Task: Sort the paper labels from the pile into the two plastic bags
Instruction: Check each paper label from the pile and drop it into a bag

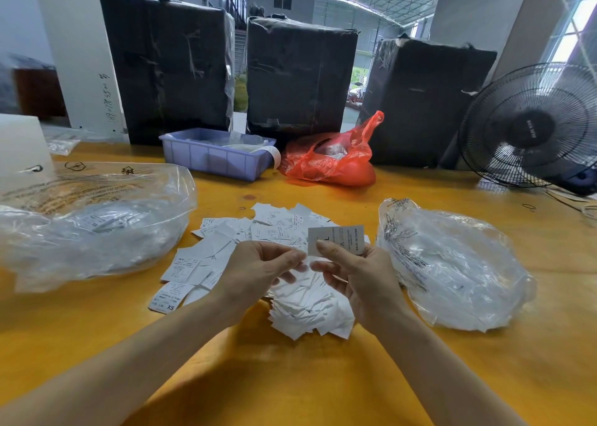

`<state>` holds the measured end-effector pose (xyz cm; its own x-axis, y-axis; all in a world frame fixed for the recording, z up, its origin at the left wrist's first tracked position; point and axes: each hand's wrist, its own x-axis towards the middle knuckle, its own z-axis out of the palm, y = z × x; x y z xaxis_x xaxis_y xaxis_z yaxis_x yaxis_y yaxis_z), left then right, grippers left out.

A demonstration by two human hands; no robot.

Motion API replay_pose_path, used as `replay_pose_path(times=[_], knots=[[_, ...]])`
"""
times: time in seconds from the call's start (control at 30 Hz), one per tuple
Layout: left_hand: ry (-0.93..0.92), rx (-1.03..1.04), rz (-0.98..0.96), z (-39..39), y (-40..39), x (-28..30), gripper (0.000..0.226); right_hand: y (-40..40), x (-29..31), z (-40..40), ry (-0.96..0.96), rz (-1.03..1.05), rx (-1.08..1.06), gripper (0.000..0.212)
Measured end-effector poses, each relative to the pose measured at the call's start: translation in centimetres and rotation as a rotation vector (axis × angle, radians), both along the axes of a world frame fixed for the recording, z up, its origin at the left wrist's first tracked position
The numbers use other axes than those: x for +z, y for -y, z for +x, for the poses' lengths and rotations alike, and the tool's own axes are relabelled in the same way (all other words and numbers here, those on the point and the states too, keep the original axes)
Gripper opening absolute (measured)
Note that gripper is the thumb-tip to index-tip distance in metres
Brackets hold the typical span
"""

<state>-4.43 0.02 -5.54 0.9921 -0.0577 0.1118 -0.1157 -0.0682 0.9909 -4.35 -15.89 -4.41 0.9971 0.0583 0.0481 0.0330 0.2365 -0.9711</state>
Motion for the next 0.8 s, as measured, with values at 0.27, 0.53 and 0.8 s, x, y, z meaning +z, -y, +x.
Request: replay_pose_path(times=[0.27, 0.53, 0.8], knots=[[-0.005, -0.028, 0.015, -0.14, 0.04, 0.13, 0.023, -0.02, -0.08, -0.18, 0.129, -0.061, -0.04, 0.007], [-0.019, -0.071, 0.003, -0.16, 0.1, 0.17, 0.018, -0.1, -0.07, -0.23, 0.283, -0.123, -0.089, 0.005], [-0.017, -0.073, -0.027, -0.13, 0.09, 0.34, 0.016, -0.2, -0.2, -0.38, 0.438, -0.281, -0.146, 0.007]])
